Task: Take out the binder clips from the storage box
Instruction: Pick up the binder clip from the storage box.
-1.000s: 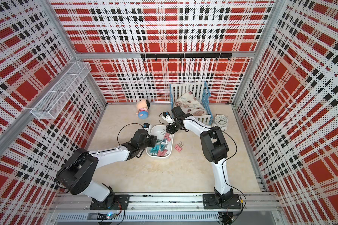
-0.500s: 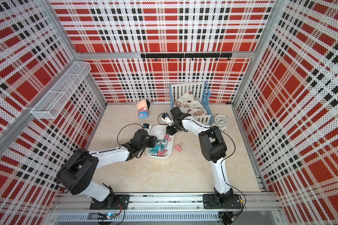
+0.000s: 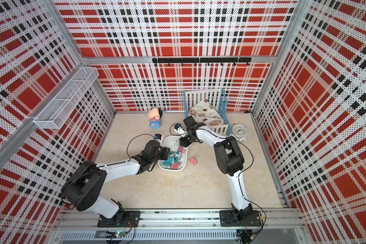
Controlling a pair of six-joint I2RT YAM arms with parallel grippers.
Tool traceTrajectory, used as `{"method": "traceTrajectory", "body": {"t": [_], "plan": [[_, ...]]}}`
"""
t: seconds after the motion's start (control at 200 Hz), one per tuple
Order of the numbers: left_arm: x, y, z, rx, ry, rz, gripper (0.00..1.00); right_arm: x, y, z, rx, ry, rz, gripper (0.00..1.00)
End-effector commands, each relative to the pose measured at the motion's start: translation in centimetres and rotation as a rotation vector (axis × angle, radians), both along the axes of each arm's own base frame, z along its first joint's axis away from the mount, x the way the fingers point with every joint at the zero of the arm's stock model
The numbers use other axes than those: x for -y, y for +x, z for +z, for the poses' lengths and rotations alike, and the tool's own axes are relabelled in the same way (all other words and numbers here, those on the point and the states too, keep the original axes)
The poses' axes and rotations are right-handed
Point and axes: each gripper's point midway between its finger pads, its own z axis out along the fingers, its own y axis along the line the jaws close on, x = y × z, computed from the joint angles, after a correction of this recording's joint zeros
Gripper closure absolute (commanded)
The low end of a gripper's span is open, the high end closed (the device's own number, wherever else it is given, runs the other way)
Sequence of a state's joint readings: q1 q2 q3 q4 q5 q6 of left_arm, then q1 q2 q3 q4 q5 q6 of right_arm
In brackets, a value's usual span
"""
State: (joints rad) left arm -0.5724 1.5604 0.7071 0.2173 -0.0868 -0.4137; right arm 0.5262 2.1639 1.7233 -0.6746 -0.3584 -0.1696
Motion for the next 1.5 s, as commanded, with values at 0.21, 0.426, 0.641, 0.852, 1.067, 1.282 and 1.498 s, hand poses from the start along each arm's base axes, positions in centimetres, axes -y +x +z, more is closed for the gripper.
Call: {"method": "traceTrajectory", "body": {"t": [0.21,0.426,0.641,0.852,1.067,1.282,1.498], "plan": [[0.0,-0.1,0.0,0.010,-0.003,0.003,0.64,-0.5,-0.6,-0.1,-0.025,-0.003,0.032,0.83],[-0.1,-0.2,-0.2,0.007,0.000,0.004,0.64,-0.7,-1.1,1.3,-0.009,0.026,0.042,0.91],[-0.1,-0.2,-0.2,0.006,0.000,0.008,0.64,-1.3,-1.7,4.4,0.024,0.104,0.065,0.98],[-0.2,-0.2,0.0,0.011,-0.002,0.012,0.64,-1.9,-2.0,7.9,0.072,0.178,0.081,0.99],[-0.2,-0.2,0.1,0.011,-0.002,0.012,0.64,-2.0,-2.3,10.0,0.106,0.214,0.087,0.99],[-0.2,-0.2,0.0,0.009,-0.001,0.014,0.64,-1.8,-2.8,11.2,0.123,0.234,0.090,0.99],[0.0,0.0,0.0,0.008,-0.002,0.008,0.64,-1.6,-3.4,11.4,0.122,0.238,0.093,0.99]]}}
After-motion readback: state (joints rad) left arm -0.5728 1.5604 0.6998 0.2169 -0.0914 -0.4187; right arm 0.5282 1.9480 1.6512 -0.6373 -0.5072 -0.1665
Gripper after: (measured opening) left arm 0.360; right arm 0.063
